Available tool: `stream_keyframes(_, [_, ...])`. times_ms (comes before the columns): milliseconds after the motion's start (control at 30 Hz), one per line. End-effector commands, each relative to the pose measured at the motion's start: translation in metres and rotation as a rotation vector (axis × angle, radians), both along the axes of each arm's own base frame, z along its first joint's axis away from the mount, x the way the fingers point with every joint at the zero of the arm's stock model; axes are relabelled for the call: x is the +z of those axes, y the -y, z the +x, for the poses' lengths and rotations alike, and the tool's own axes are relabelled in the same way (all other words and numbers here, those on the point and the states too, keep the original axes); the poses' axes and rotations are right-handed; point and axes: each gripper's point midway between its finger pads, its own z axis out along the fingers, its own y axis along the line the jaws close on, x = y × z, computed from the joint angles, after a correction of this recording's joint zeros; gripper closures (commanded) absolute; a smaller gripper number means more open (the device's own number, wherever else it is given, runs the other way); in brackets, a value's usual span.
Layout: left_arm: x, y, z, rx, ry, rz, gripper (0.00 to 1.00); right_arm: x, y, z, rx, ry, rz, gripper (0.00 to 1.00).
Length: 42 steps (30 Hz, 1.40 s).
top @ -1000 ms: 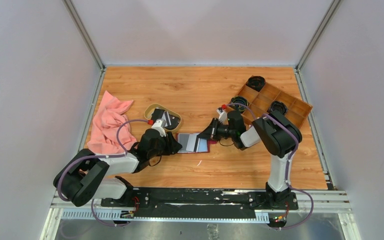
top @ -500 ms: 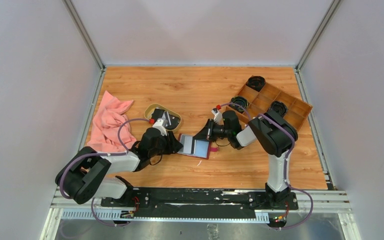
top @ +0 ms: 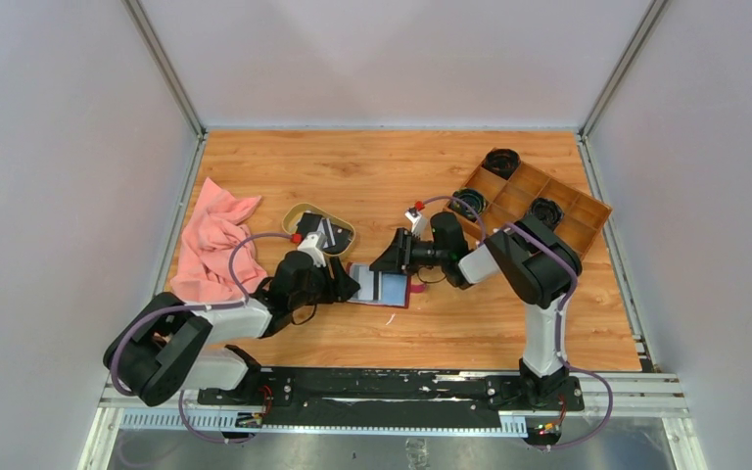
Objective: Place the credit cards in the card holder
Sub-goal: Insert the credit card into the card holder.
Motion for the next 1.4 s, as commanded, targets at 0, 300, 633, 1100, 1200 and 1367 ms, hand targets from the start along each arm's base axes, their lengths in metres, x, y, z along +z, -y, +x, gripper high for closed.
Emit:
stream_keyframes(0, [-0.009, -0.006, -0.013, 0.001, -0.037, 0.018, 0.40, -0.004, -0.001, -0.012, 0.080, 0.063, -0.075, 0.48])
stream_keyframes(300, [0.000, -0.011, -0.014, 0.020, -0.002, -0.004, 0.38, -0.005, 0.009, -0.004, 0.161, 0.136, -0.278, 0.42])
stream_keyframes(633, [0.008, -0.011, -0.015, 0.021, 0.031, -0.023, 0.37, 0.005, 0.009, 0.004, 0.262, 0.274, -0.393, 0.32])
stream_keyframes(1100, [0.014, -0.020, 0.000, 0.064, 0.099, 0.028, 0.47, 0.032, 0.027, 0.016, 0.345, 0.509, -0.511, 0.64])
stream_keyframes(1200, [0.013, -0.021, 0.003, 0.065, 0.105, 0.052, 0.50, 0.024, 0.028, 0.009, 0.369, 0.456, -0.515, 0.87])
stream_keyframes(1367, [0.008, -0.026, 0.011, 0.084, 0.114, 0.101, 0.55, 0.003, 0.032, -0.002, 0.358, 0.320, -0.534, 1.00])
